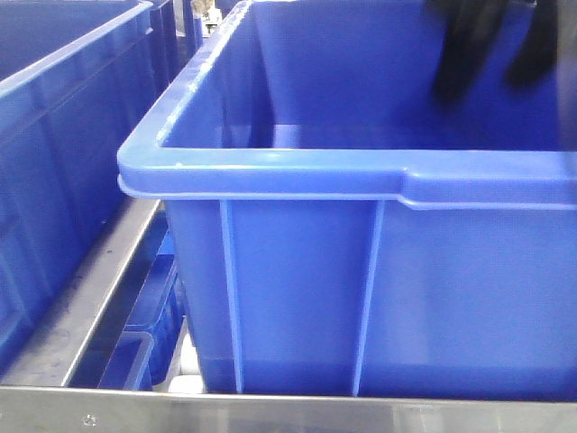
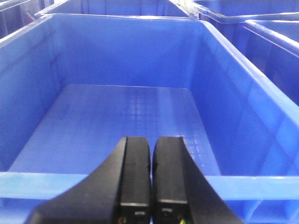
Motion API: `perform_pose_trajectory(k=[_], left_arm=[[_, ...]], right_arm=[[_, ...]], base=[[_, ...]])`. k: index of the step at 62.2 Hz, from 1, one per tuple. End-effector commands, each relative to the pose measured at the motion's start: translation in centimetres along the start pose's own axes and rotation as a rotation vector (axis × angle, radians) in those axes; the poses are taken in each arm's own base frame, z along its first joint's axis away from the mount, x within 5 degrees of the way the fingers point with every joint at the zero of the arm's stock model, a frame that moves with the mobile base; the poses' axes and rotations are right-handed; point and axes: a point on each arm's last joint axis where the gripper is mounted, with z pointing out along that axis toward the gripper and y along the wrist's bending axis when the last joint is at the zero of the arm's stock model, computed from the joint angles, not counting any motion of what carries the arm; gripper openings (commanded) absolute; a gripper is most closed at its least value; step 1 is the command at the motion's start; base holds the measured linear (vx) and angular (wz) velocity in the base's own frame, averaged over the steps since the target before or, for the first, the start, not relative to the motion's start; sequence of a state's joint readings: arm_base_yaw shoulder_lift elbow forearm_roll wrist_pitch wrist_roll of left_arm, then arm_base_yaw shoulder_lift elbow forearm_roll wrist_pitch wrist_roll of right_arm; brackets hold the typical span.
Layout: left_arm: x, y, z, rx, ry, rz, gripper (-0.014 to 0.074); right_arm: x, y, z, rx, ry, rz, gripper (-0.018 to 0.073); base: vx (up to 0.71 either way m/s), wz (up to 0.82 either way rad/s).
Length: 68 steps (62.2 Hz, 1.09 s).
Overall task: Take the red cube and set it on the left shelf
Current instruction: 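Open the right gripper to release the red cube in the crate, then raise the open right gripper out of the blue crate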
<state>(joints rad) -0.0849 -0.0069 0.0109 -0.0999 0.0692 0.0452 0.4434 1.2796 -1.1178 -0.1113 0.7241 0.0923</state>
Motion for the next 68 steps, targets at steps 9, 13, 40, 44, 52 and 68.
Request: perform_pose_trajectory(k=[9, 13, 40, 44, 52, 68], left_arm=[[0.0, 0.0, 0.0, 0.000, -0.064, -0.007, 0.0101], [0.0, 0.0, 0.0, 0.000, -0.064, -0.007, 0.0101], [0.0, 0.0, 0.0, 0.000, -0.064, -0.007, 0.0102], [0.0, 0.0, 0.0, 0.000, -0.064, -0.007, 0.0102], [0.0, 0.0, 0.0, 0.000, -0.064, -0.007, 0.0102], [0.0, 0.0, 0.0, 0.000, -0.064, -0.007, 0.0102]], right_arm=[[2.6, -0.6, -8.2, 0.001, -0.313, -0.006, 0.0297], [4.4, -0.8, -9.5, 0.003, -0.350, -0.006, 0.0207], [14.7, -0.9, -12.5, -0.006, -0.596, -0.002, 0.0048], [15.3, -0.9, -12.7, -0.006, -0.620, -0.001, 0.0048], [15.9, -1.0, -12.8, -0.006, -0.632, 0.000, 0.0048], [15.8, -1.0, -12.8, -0.006, -0.632, 0.000, 0.0048]], base=[[0.00, 0.00], [0.00, 0.00], [0.00, 0.00], [0.00, 0.00], [0.00, 0.00], [0.00, 0.00]])
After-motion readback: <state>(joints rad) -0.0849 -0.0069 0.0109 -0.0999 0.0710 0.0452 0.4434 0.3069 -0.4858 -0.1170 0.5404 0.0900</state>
